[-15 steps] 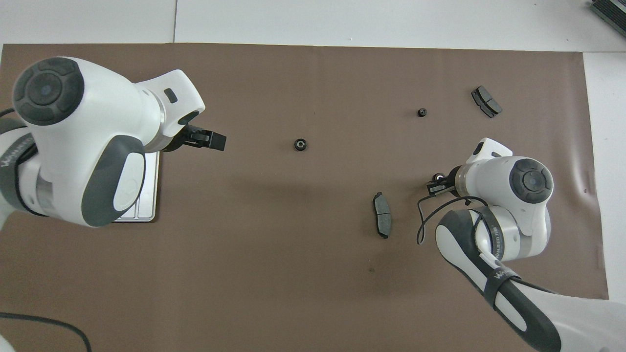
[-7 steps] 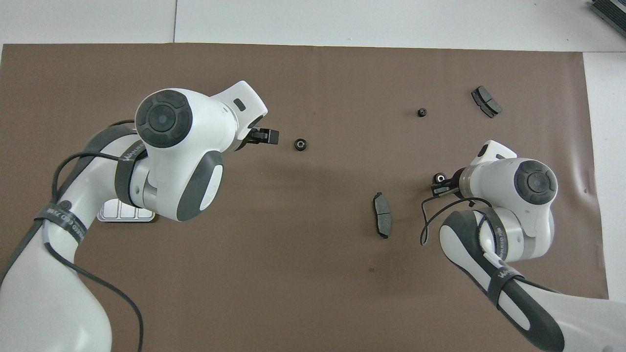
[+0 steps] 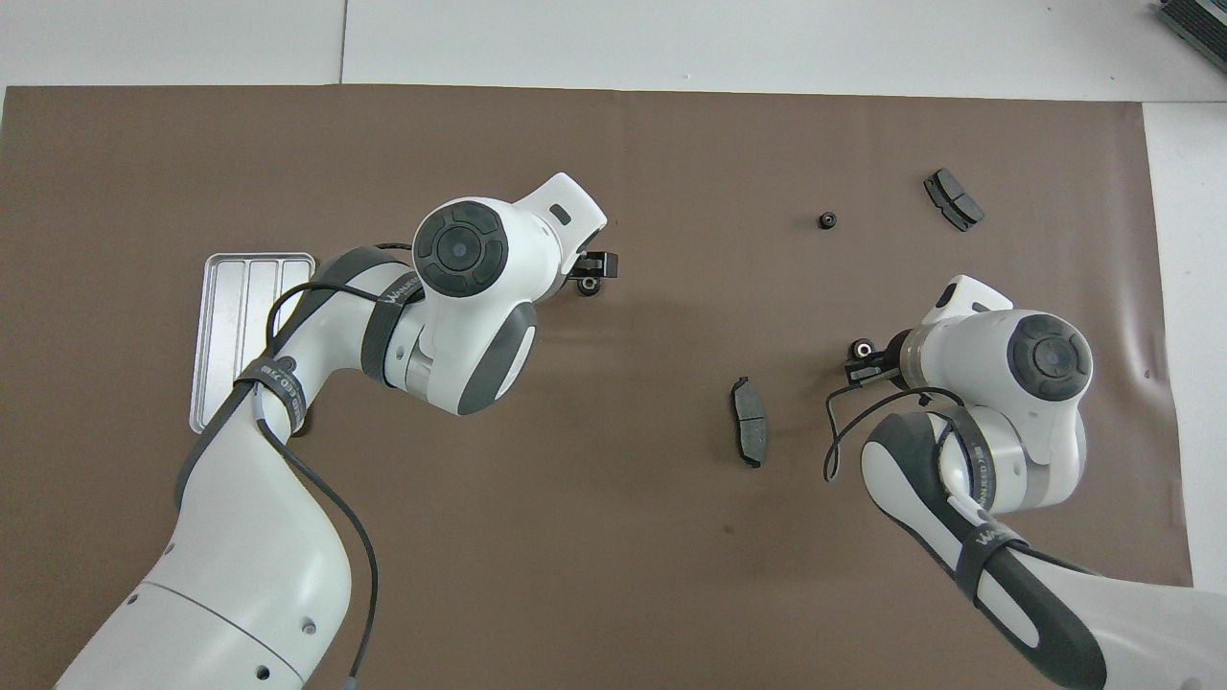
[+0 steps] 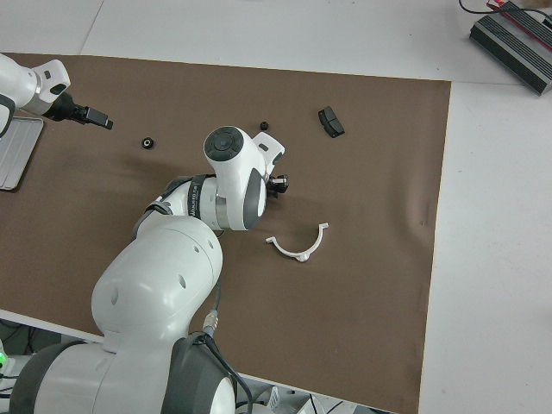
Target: Pick bearing gear from pile to tray
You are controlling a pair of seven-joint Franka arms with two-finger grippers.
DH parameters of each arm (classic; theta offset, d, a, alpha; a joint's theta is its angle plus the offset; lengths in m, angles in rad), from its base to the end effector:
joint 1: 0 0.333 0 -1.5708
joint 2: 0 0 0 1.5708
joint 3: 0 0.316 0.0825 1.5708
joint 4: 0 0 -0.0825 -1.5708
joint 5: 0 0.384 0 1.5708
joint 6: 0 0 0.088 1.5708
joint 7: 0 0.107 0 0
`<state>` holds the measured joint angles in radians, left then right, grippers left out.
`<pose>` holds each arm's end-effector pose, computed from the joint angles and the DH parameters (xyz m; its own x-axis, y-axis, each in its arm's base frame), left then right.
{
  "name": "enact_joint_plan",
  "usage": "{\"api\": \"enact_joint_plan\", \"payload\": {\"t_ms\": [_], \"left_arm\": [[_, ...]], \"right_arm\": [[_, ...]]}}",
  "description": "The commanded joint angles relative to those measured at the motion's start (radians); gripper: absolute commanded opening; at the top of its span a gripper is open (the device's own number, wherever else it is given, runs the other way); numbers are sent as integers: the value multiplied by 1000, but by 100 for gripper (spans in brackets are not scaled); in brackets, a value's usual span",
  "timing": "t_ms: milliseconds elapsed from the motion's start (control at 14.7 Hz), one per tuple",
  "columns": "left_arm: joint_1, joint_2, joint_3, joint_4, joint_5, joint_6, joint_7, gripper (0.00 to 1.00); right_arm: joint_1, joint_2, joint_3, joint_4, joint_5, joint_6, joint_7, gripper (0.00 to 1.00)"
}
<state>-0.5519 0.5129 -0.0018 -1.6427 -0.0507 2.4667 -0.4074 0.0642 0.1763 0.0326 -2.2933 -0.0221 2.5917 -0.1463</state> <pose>0.6034 -0.3727 0.3497 0.9609 -0.0856 0.2632 -0.1311 -0.9783 0.1605 0.5381 0.0527 0.2850 0.9590 0.2571 0.1194 0.2559 -0.9664 0.0257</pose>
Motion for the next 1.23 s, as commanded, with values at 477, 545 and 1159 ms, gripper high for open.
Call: {"api": "enact_joint_plan", "payload": {"t_ms": [477, 545, 1159], "left_arm": [[-34, 29, 13, -31, -21, 150, -36, 100], [-37, 29, 13, -40, -21, 158, -36, 100], [-83, 85, 25, -49, -17, 181, -108, 51]], "right_arm": [[-6, -26, 13, -34, 22, -33, -50, 0], [-6, -24, 13, -26, 22, -41, -49, 0], [-1, -28, 38, 201, 24, -261, 209, 0]]}}
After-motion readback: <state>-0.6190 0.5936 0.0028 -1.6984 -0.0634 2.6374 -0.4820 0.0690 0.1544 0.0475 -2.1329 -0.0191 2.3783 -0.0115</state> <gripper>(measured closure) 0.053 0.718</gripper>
